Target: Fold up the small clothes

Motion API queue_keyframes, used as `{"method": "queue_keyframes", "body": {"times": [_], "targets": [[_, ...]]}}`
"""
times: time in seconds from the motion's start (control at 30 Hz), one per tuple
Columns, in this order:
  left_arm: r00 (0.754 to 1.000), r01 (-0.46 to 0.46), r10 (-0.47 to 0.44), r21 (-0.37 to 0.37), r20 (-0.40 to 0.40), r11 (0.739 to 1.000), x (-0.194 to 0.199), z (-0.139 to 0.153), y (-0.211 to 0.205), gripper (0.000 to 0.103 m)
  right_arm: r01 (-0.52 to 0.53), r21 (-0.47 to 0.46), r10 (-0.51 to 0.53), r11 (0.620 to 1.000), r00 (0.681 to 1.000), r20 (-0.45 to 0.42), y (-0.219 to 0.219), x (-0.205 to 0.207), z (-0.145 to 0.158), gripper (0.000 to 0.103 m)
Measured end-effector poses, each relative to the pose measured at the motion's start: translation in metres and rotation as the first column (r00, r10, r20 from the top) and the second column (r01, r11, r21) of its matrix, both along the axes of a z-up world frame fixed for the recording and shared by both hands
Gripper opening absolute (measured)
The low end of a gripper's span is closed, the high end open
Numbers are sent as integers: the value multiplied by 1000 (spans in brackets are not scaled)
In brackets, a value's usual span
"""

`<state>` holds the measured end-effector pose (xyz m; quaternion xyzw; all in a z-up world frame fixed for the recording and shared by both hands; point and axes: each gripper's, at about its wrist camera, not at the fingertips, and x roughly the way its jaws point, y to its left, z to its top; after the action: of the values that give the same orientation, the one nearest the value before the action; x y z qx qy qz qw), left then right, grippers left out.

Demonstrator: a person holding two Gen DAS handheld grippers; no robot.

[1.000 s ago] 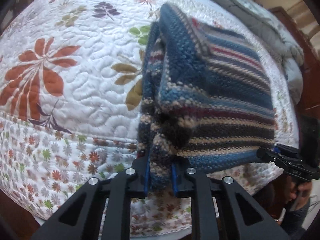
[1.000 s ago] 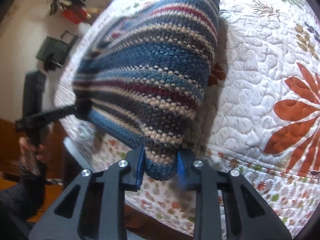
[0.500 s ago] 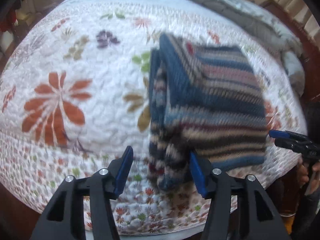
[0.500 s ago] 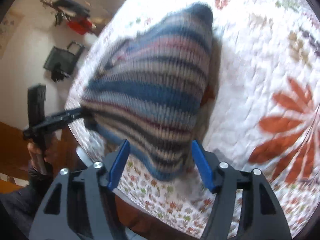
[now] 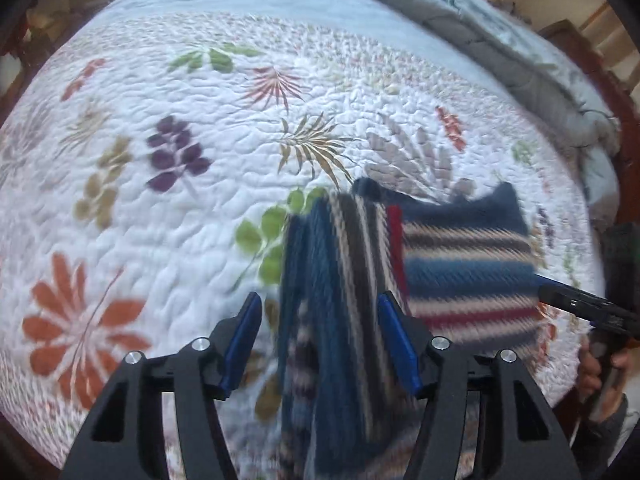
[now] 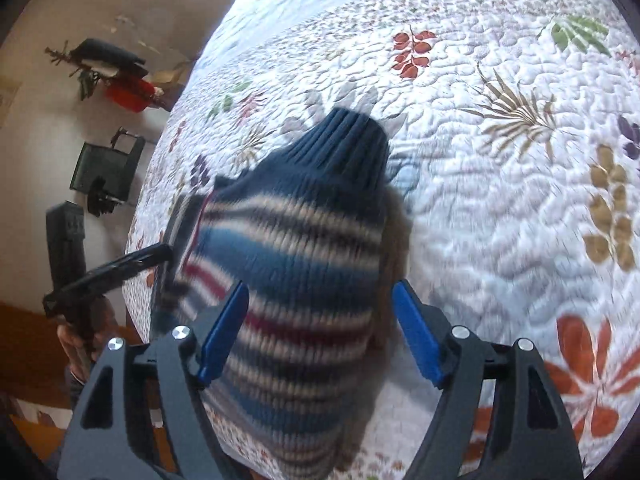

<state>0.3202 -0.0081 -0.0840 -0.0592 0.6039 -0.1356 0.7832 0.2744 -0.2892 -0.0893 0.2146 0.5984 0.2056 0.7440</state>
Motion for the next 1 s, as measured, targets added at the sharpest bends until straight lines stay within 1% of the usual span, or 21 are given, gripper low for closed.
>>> {"method": "queue_keyframes", "body": {"times": [0.03, 0.07, 0.1, 0.13, 0.17, 0.2, 0.33, 0.43, 0.47, 0.53, 0.57, 0.6, 0.63, 0.67, 0.7, 0.73, 0.77, 0.8, 0.87, 1.0], "targets": [[1000, 5, -5, -4, -6, 1000, 0, -3, -2, 59, -4, -10, 4, 1000, 1000, -4, 2, 5, -3, 74], [1000, 14, -14, 0, -12, 1000, 4, -10, -8, 53, -11, -31, 11, 999, 1000, -1, 4, 11, -5, 74], [1000, 23, -23, 10, -14, 1000, 6, -14, -10, 43, -18, -44, 18, 999, 1000, 0, 6, 14, -6, 72], [999, 31, -31, 20, -19, 999, 7, -19, -11, 40, -23, -52, 23, 998, 1000, 0, 8, 16, -8, 69], [999, 34, -34, 32, -24, 999, 6, -23, -11, 35, -32, -53, 32, 998, 999, 0, 11, 18, -8, 64], [999, 34, -33, 42, -26, 999, 6, -25, -11, 34, -40, -54, 40, 998, 999, 3, 13, 18, -9, 62], [999, 47, -46, 88, -14, 995, 4, -33, -12, 35, -49, -101, 50, 994, 999, 8, 20, 17, -18, 60], [999, 53, -53, 108, -3, 993, 3, -40, -14, 37, -35, -88, 34, 996, 999, -14, 20, 16, -28, 60], [999, 54, -54, 106, -1, 993, 2, -39, -14, 37, -28, -75, 26, 997, 999, -21, 19, 16, -30, 60], [999, 49, -49, 66, -1, 997, 3, -36, -10, 37, -23, -62, 22, 998, 1000, -15, 16, 14, -26, 60], [999, 45, -44, 31, -5, 999, 2, -31, -5, 40, -25, -67, 24, 997, 1000, -12, 15, 12, -22, 62], [999, 39, -39, 7, -7, 999, 0, -27, -1, 46, -26, -73, 25, 997, 1000, -6, 14, 9, -17, 65], [999, 36, -36, -4, -2, 999, -3, -22, 2, 49, -32, -86, 32, 996, 999, 5, 14, 4, -10, 67], [999, 40, -40, 3, 17, 999, -11, -14, 6, 60, -40, -96, 42, 995, 999, 14, 15, 0, -5, 70], [999, 44, -44, 9, 29, 999, -16, -10, 7, 73, -55, -112, 58, 992, 998, 25, 16, -6, 1, 71], [998, 52, -53, 22, 47, 998, -26, -4, 8, 78, -69, -136, 74, 988, 997, 33, 17, -14, 7, 72], [997, 58, -59, 29, 58, 998, -33, 0, 8, 81, -77, -146, 83, 986, 996, 36, 18, -20, 10, 74], [995, 72, -74, 34, 67, 997, -42, 4, 7, 82, -84, -146, 91, 986, 995, 37, 19, -26, 12, 74], [991, 108, -112, 53, 72, 993, -61, 8, 2, 86, -105, -129, 109, 986, 994, 30, 23, -41, 16, 76], [987, 128, -134, 76, 89, 989, -87, 9, -9, 89, -129, -141, 134, 982, 991, 27, 36, -68, 18, 82]]}}
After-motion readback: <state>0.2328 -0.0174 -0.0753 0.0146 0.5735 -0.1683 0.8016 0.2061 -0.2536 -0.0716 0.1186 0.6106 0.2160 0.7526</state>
